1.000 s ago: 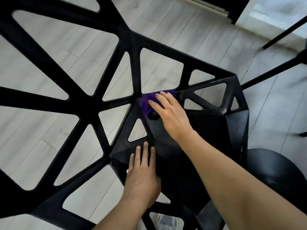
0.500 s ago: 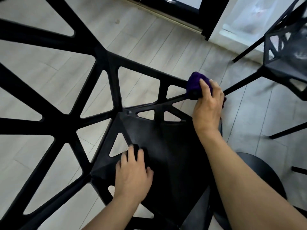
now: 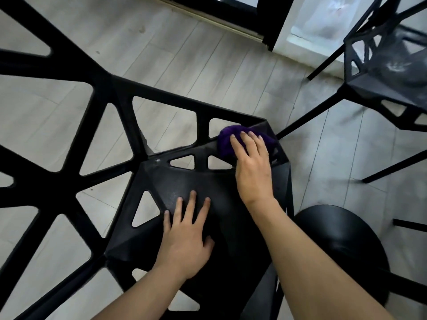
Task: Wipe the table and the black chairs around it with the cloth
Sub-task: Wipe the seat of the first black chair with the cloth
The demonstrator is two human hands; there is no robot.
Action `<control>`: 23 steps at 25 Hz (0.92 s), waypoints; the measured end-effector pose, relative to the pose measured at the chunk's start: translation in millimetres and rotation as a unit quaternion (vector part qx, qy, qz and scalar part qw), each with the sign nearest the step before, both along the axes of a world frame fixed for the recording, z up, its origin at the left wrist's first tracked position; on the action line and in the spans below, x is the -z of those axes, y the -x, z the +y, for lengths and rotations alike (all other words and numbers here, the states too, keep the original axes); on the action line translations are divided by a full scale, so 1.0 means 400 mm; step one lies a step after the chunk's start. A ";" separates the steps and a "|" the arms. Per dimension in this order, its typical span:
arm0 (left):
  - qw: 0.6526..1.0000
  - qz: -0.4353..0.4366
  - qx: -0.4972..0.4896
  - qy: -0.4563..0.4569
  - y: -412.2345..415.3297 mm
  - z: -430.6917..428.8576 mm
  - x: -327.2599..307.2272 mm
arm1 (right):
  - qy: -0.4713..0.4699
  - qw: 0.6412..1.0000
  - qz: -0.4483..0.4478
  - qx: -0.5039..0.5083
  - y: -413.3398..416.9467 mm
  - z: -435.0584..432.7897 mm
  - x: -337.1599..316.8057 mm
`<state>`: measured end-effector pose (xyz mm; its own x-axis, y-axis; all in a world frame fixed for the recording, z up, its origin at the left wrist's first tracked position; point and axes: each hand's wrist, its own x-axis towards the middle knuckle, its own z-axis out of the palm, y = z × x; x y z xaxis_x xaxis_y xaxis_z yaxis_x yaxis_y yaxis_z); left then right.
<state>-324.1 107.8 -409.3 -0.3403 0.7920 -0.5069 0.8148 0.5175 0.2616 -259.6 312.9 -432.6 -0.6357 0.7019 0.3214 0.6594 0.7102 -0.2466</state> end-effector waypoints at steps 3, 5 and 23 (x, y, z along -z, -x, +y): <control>1.000 0.003 -0.011 0.004 -0.007 -0.011 0.010 | -0.012 0.999 -0.005 0.044 -0.063 0.086 -0.031; 1.000 0.006 -0.014 -0.007 -0.016 -0.012 0.016 | 0.051 0.988 0.028 0.143 -0.110 0.142 -0.052; 1.000 -0.007 -0.016 0.019 -0.015 -0.004 0.004 | 0.024 0.987 0.073 0.144 -0.031 0.067 -0.030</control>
